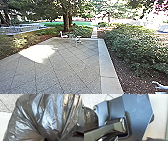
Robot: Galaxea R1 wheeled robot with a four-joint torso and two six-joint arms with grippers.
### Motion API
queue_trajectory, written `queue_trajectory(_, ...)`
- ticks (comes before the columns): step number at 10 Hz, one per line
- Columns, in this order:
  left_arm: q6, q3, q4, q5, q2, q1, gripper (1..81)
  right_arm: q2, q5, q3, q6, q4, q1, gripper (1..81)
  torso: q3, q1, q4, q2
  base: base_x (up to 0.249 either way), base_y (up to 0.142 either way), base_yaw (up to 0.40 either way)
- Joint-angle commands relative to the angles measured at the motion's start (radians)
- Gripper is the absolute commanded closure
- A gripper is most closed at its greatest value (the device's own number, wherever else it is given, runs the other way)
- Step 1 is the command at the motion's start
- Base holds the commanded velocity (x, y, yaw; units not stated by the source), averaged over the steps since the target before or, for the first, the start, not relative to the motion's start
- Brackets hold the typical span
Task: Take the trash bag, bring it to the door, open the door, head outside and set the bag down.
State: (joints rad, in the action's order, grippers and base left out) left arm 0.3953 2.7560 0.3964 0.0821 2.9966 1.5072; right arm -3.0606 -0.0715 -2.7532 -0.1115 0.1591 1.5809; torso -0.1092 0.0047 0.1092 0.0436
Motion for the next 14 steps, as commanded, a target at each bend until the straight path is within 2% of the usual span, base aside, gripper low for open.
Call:
queue_trajectory(1, 0.002, -0.002, 0.036, -0.061, -0.010, -0.057, 81.1, -0.003, 0.061, 0.004, 0.003, -0.001, -0.037, 1.0, 0.000, 0.000, 0.096, 0.000, 0.000, 0.000, 0.000)
queue_trajectory(2, 0.002, -0.012, 0.042, -0.065, -0.017, -0.068, 81.1, -0.003, 0.062, 0.004, 0.003, -0.001, -0.035, 1.0, 0.000, 0.000, 0.031, 0.000, 0.000, 0.000, 0.000)
queue_trajectory(4, 0.001, -0.114, 0.061, -0.067, -0.074, -0.092, 81.1, -0.003, 0.062, 0.004, 0.004, -0.001, -0.037, 1.0, 0.000, 0.000, 0.089, 0.000, 0.000, 0.000, 0.000)
queue_trajectory(5, 0.000, -0.173, 0.068, -0.067, -0.109, -0.104, 81.1, -0.002, 0.062, 0.004, 0.004, 0.000, -0.037, 1.0, 0.000, 0.000, 0.100, 0.000, 0.000, 0.000, 0.000)
queue_trajectory(6, 0.000, -0.226, 0.081, -0.068, -0.143, -0.118, 81.1, -0.003, 0.062, 0.007, 0.006, 0.000, -0.037, 1.0, 0.000, 0.000, 0.100, 0.000, 0.000, 0.000, 0.000)
queue_trajectory(8, 0.000, -0.327, 0.117, -0.100, -0.213, -0.159, 81.1, -0.003, 0.062, 0.012, 0.006, -0.003, -0.037, 1.0, -0.079, 0.000, 0.100, 0.000, 0.000, 0.000, 0.000)
queue_trajectory(10, 0.000, -0.366, 0.148, -0.111, -0.252, -0.207, 81.1, -0.002, 0.062, 0.012, 0.006, -0.004, -0.038, 1.0, -0.131, -0.001, 0.100, 0.000, 0.000, 0.000, 0.000)
queue_trajectory(12, 0.000, -0.380, 0.182, -0.163, -0.280, -0.265, 81.1, 0.000, 0.062, 0.012, 0.006, -0.006, -0.040, 1.0, -0.197, 0.000, 0.100, 0.000, 0.000, 0.000, 0.000)
queue_trajectory(13, 0.000, -0.380, 0.202, -0.170, -0.289, -0.300, 81.1, 0.000, 0.062, 0.012, 0.006, -0.006, -0.040, 1.0, -0.139, 0.000, 0.100, 0.000, 0.000, 0.000, 0.000)
queue_trajectory(14, 0.000, -0.380, 0.219, -0.198, -0.298, -0.334, 81.1, 0.000, 0.062, 0.011, 0.006, -0.006, -0.040, 1.0, -0.163, 0.000, 0.100, 0.000, 0.000, 0.000, 0.000)
